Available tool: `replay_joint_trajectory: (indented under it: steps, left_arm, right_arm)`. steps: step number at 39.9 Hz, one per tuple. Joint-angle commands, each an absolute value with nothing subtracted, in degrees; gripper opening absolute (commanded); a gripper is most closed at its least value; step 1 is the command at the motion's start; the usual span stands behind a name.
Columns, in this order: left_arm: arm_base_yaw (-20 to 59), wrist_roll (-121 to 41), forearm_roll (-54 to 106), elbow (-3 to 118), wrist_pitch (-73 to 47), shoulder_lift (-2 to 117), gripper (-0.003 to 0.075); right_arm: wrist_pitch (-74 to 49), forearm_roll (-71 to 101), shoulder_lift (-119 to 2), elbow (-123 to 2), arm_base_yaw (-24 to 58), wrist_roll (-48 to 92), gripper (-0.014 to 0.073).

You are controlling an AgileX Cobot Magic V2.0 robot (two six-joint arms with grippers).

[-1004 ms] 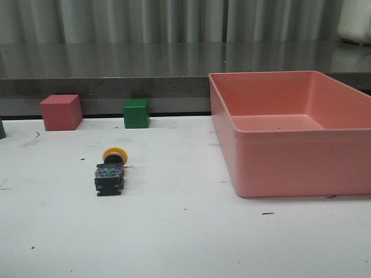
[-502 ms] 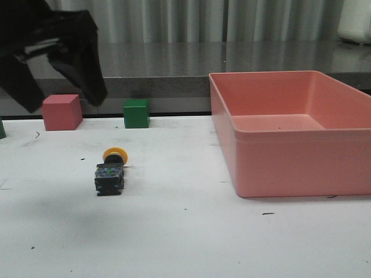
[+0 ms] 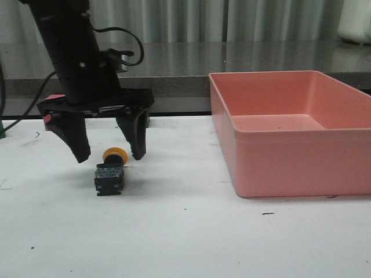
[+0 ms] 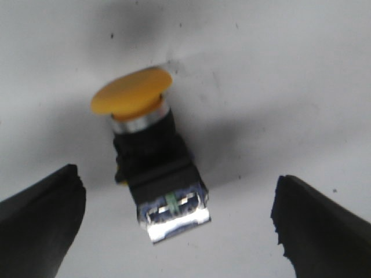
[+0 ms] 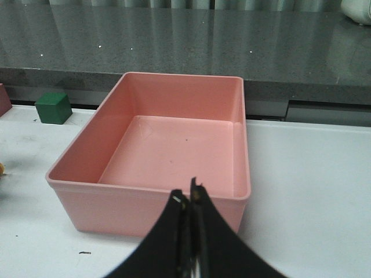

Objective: Place and stand button with both arms
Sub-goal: 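Lower the left gripper over the button and close on its base, then lift the button with the left gripper and rotate it cap upward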

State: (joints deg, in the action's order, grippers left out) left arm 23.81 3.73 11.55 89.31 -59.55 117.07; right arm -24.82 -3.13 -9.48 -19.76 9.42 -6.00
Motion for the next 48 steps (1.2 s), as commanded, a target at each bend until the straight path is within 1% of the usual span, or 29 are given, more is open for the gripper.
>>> replay_joint_trajectory:
  steps: [1,11,14,17,19,20,22,25,28,31,37,42,45,48]
  left_arm:
    - [23.96,5.78,11.97,94.56,-61.18,117.38,0.0616]
    - [23.49,7.32,11.36,99.69,-66.0,122.11,0.0615]
    - [23.49,7.32,11.36,99.81,-66.56,122.56,0.0592]
    - [23.49,7.32,11.36,99.81,-66.8,122.56,0.0534]
    - [23.49,7.32,11.21,99.81,-67.03,122.56,0.0469]
    - [23.49,7.32,11.04,99.81,-67.13,122.56,0.0451]
    - [23.49,7.32,10.48,99.81,-67.13,122.56,0.0382]
    - [23.49,7.32,9.49,99.81,-67.13,122.56,0.0304]
    - [23.49,7.32,8.95,99.81,-67.26,122.56,0.0243]
    - [23.49,7.32,8.53,99.81,-67.75,122.56,0.02]
    - [23.49,6.45,8.28,100.19,-68.81,122.56,0.0136]
    - [23.88,5.01,8.15,100.35,-68.09,120.36,0.0117]
    - [24.21,4.2,8.05,99.23,-65.21,117.62,0.0117]
    - [24.21,3.77,8.05,95.93,-59.43,113.71,0.0117]
  right_arm:
    - [-20.16,-3.4,-10.07,-21.13,9.33,-5.86,-0.0068]
    - [-20.16,-3.4,-10.07,-21.13,9.33,-5.86,-0.0068]
    - [-20.16,-3.4,-10.07,-21.13,9.33,-5.86,-0.0068]
    - [-20.16,-3.4,-10.07,-21.13,9.33,-5.86,-0.0068]
    - [-20.16,-3.4,-10.07,-21.13,9.33,-5.86,-0.0068]
    - [-20.16,-3.4,-10.07,-21.13,9.33,-5.86,-0.0068]
    - [-20.16,-3.4,-10.07,-21.13,9.33,-5.86,-0.0068]
    - [-20.16,-3.4,-10.07,-21.13,9.33,-5.86,-0.0068]
    - [-20.16,-3.4,-10.07,-21.13,9.33,-5.86,-0.0068]
    - [-20.16,-3.4,-10.07,-21.13,9.33,-5.86,-0.0068]
    - [-20.16,-3.4,-10.07,-21.13,9.33,-5.86,-0.0068]
    - [-20.16,-3.4,-10.07,-21.13,9.33,-5.86,-0.0068]
    - [-20.16,-3.4,-10.07,-21.13,9.33,-5.86,-0.0068]
    - [-20.16,-3.4,-10.07,-21.13,9.33,-5.86,-0.0068]
